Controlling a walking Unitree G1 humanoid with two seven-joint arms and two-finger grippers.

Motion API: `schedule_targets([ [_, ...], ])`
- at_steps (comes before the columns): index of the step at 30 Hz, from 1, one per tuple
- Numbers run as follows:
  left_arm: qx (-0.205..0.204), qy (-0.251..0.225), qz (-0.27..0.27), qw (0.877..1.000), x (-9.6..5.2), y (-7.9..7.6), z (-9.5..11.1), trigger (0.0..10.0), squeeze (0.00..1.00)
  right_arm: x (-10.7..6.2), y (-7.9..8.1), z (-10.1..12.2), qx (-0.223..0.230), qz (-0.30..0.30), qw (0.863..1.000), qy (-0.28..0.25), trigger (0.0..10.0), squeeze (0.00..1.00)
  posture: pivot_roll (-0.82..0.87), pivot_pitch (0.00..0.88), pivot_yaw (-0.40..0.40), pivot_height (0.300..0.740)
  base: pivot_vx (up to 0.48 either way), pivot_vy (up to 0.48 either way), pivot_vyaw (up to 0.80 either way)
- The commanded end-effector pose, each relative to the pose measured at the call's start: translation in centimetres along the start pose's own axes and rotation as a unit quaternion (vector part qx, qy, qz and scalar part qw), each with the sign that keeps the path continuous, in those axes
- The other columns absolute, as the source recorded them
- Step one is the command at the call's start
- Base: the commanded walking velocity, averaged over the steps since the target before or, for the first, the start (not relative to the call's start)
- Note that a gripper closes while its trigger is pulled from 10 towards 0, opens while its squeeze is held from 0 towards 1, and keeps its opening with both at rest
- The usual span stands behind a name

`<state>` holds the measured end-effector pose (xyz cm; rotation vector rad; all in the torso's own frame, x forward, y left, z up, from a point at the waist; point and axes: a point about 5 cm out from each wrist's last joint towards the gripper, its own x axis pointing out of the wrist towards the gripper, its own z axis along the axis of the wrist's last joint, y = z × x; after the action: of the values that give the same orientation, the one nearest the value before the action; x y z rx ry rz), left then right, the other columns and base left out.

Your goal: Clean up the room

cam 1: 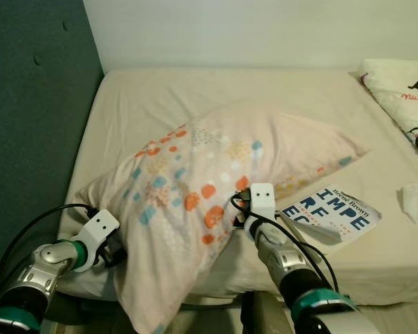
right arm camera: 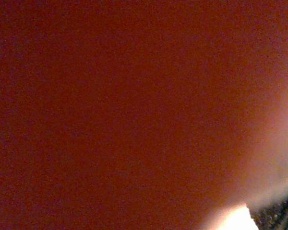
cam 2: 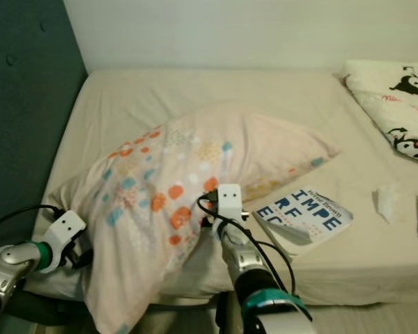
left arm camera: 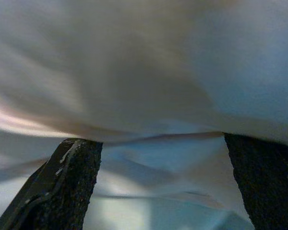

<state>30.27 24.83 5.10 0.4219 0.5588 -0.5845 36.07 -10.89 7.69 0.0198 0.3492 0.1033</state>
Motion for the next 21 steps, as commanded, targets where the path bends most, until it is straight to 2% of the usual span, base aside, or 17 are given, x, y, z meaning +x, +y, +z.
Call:
schedule_targets([
  [1,-0.019,0.006,-0.017,1.0,-0.3,-0.3,-0.8,10.0,0.0,0.2,0.0,0.7,0.008,-0.002,1.0,-0.006,10.0,0.0,0.18,0.07,0.023,0.575,0.0,0.0,0.0],
  [2,-0.039,0.001,-0.032,0.999,-0.5,-0.4,-0.9,10.0,0.0,0.4,0.0,1.5,0.008,-0.004,1.0,-0.011,10.0,0.0,0.18,0.07,0.023,0.575,0.0,0.0,0.0],
  [3,-0.039,0.001,-0.032,0.999,-0.5,-0.4,-0.9,10.0,0.0,0.4,0.0,1.5,0.008,-0.004,1.0,-0.011,10.0,0.0,0.18,0.07,0.023,0.575,0.0,0.0,0.0],
  [4,-0.06,-0.003,-0.057,0.997,-0.9,-0.6,-1.0,10.0,0.0,0.6,0.1,2.3,0.008,-0.004,1.0,-0.016,10.0,0.0,0.2,0.073,0.015,0.575,0.0,0.0,0.0],
  [6,-0.06,-0.003,-0.057,0.997,-0.9,-0.6,-1.0,10.0,0.0,0.6,0.1,2.3,0.008,-0.004,1.0,-0.016,10.0,0.0,0.2,0.073,0.015,0.575,0.0,0.0,0.0],
  [7,-0.077,-0.009,-0.088,0.993,-1.2,-1.0,-0.9,10.0,0.0,0.8,0.0,3.1,0.003,-0.004,1.0,-0.022,10.0,0.0,0.2,0.073,0.015,0.575,0.0,0.0,0.0],
  [10,-0.077,-0.009,-0.088,0.993,-1.2,-1.0,-0.9,10.0,0.0,0.8,0.0,3.1,0.003,-0.004,1.0,-0.022,10.0,0.0,0.2,0.073,0.015,0.575,0.0,0.0,0.0],
  [11,-0.098,-0.029,-0.122,0.987,-1.4,-1.6,-0.2,10.0,0.0,1.0,-0.6,4.3,0.004,-0.016,0.999,-0.031,10.0,0.0,0.21,0.073,0.018,0.575,0.0,0.0,0.0],
  [12,-0.098,-0.029,-0.122,0.987,-1.4,-1.6,-0.2,10.0,0.0,1.0,-0.6,4.3,0.004,-0.016,0.999,-0.031,10.0,0.0,0.21,0.073,0.018,0.575,0.0,0.0,0.0],
  [13,-0.13,-0.07,-0.156,0.977,-1.6,-2.2,1.6,10.0,0.0,1.1,-2.0,6.4,0.019,-0.042,0.997,-0.055,10.0,0.0,0.21,0.074,0.017,0.575,0.0,0.0,0.0],
  [15,-0.13,-0.07,-0.156,0.977,-1.6,-2.2,1.6,10.0,0.0,1.1,-2.0,6.4,0.019,-0.042,0.997,-0.055,10.0,0.0,0.21,0.074,0.017,0.575,0.0,0.0,0.0],
  [16,-0.15,-0.111,-0.187,0.964,-1.8,-2.7,3.6,10.0,0.0,1.0,-3.9,8.5,0.034,-0.078,0.993,-0.084,10.0,0.0,0.21,0.072,0.019,0.575,0.0,0.0,0.0],
  [19,-0.15,-0.111,-0.187,0.964,-1.8,-2.7,3.6,10.0,0.0,1.0,-3.9,8.5,0.034,-0.078,0.993,-0.084,10.0,0.0,0.21,0.072,0.019,0.575,0.0,0.0,0.0],
  [20,-0.163,-0.15,-0.201,0.954,-2.0,-2.8,5.4,10.0,0.0,0.6,-5.9,10.3,0.055,-0.116,0.985,-0.111,10.0,0.0,0.21,0.071,0.02,0.575,0.0,0.0,0.0],
  [21,-0.163,-0.15,-0.201,0.954,-2.0,-2.8,5.4,10.0,0.0,0.6,-5.9,10.3,0.055,-0.116,0.985,-0.111,10.0,0.0,0.21,0.071,0.02,0.575,0.0,0.0,0.0],
])
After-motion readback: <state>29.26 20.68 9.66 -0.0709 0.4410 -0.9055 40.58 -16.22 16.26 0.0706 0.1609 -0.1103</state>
